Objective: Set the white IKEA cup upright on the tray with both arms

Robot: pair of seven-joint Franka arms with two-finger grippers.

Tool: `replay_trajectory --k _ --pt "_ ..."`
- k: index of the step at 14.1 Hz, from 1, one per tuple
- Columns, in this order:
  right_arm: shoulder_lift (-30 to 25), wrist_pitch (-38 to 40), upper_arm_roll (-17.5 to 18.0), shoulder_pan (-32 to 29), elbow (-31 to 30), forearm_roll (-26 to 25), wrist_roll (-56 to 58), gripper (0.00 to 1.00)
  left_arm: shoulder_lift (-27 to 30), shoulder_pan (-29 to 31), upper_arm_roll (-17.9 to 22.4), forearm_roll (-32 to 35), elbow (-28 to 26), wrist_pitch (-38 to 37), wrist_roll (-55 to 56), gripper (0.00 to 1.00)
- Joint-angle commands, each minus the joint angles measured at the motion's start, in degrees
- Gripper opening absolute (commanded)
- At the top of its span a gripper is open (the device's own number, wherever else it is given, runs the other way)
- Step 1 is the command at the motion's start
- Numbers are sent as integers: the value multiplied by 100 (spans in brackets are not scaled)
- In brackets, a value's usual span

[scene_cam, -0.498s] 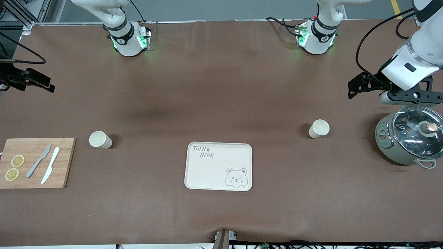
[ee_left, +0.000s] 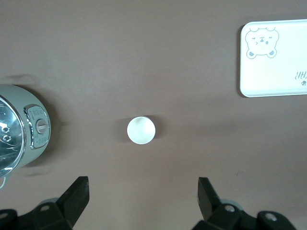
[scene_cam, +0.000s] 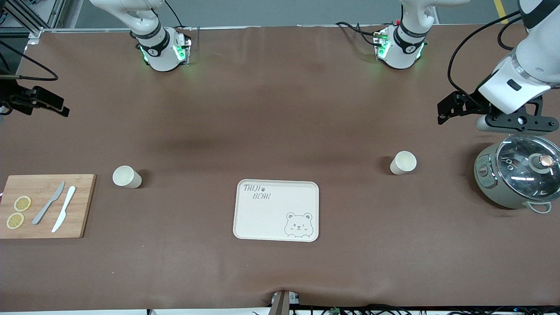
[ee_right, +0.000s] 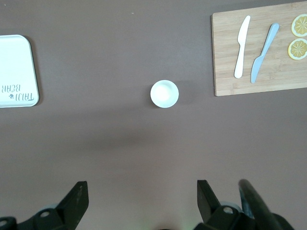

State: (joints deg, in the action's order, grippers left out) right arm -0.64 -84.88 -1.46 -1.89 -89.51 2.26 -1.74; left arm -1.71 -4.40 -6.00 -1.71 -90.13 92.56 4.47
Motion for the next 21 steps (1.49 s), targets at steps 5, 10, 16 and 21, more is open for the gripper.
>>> replay_trajectory --k 5,10,16,21 --pt "-24 24 32 -66 39 82 -19 100 425 -26 -24 222 -1269 886 -359 100" --pt "152 42 32 -92 320 11 -28 100 591 44 -253 294 -2426 2244 -402 100" --pt "406 165 41 -58 329 -15 -19 100 663 658 -253 320 -3677 3415 -1262 100" --pt "714 103 41 -66 417 -147 -19 100 470 932 -253 294 -4478 4603 -1580 100"
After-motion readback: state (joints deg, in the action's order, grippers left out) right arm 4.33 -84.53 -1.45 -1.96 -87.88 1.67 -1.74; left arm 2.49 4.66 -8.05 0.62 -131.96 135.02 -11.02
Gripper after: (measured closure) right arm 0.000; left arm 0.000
